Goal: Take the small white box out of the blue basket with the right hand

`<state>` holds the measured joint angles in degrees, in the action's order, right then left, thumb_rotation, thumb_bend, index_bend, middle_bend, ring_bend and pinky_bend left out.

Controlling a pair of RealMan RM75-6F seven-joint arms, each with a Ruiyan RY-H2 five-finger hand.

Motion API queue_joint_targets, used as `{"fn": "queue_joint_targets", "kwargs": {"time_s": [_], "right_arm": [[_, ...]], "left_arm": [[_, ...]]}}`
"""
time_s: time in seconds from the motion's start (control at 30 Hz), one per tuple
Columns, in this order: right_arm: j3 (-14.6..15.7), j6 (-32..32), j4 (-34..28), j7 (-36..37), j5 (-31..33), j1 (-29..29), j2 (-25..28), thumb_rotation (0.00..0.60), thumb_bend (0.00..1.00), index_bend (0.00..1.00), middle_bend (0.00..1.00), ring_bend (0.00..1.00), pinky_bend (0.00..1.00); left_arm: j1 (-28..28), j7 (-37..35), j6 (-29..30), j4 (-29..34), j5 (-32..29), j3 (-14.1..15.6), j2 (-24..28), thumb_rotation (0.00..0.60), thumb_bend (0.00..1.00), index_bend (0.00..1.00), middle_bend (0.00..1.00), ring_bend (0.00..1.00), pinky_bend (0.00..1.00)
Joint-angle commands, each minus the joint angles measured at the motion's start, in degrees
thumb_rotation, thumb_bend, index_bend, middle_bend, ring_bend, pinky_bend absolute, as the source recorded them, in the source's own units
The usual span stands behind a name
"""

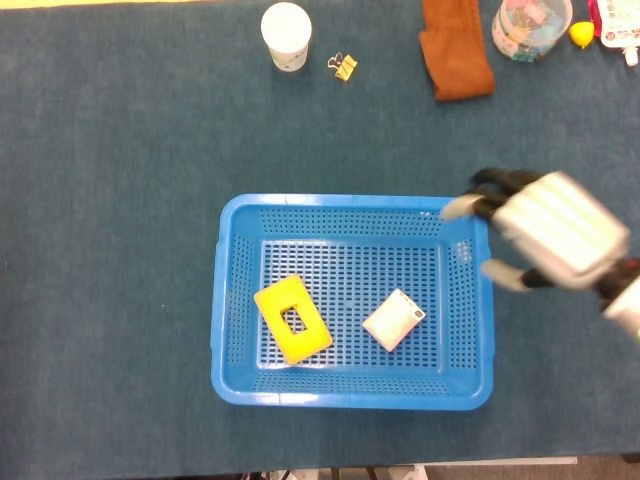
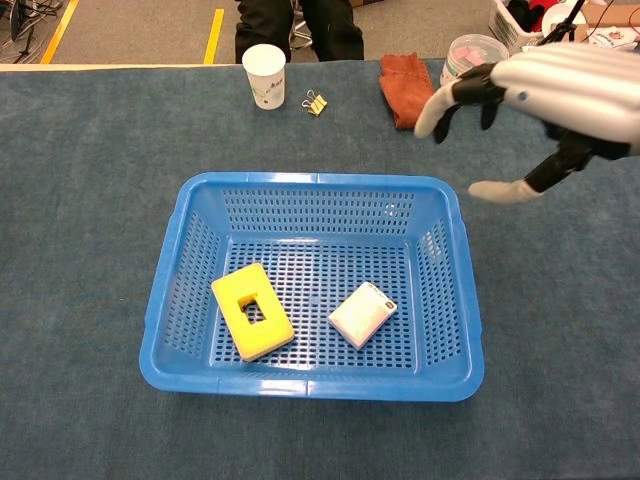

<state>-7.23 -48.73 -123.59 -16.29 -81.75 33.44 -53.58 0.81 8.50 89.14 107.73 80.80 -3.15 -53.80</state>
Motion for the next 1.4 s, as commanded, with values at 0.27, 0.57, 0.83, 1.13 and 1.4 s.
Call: {"fn": "queue_joint_targets", "kwargs": {"time_s": [0.27,0.57,0.83,1.13,1.4], "right_arm": [[2.5,9.24,6.83,-16.94,12.55,11.29,-16.55,0.6,0.09,0.3,0.38,0.21,0.36],[6.7,6.88,9.3,-30.48,22.04,17.75,-24.78,0.6,0.01,0.3,0.37,0.21,0.36],[9.95,2.77,8.8,-38.92,27.28,21.95,-28.15,0.6,0.0,0.3,0.37,0.22,0.36],[13.5,-0.78,7.96,-43.81,30.77,24.61,-30.59,0.6,0.0,0.3,0.37,0.22,0.36],[16.21,-4.13,9.08,-46.75,31.44,25.23,-33.17,0.6,0.0,0.3,0.36,0.22,0.36]], "left_arm": [[-1.2,-0.81,1.53,-0.29,-0.19,0.02,0.02,0.6,0.23,0.33,0.32,0.23,0.24],[-1.72,-1.68,1.77,-0.91,-0.26,0.07,-0.01,0.6,0.23,0.33,0.32,0.23,0.24],[-1.93,-2.76,1.72,-1.61,-0.14,0.04,0.04,0.6,0.23,0.33,0.32,0.23,0.24],[-2.45,-3.9,2.15,-2.27,-0.1,0.02,0.0,0.6,0.23,0.33,0.32,0.23,0.24],[-3.02,-4.77,2.71,-2.53,0.03,0.02,0.32,0.6,0.23,0.33,0.32,0.23,0.24]]}}
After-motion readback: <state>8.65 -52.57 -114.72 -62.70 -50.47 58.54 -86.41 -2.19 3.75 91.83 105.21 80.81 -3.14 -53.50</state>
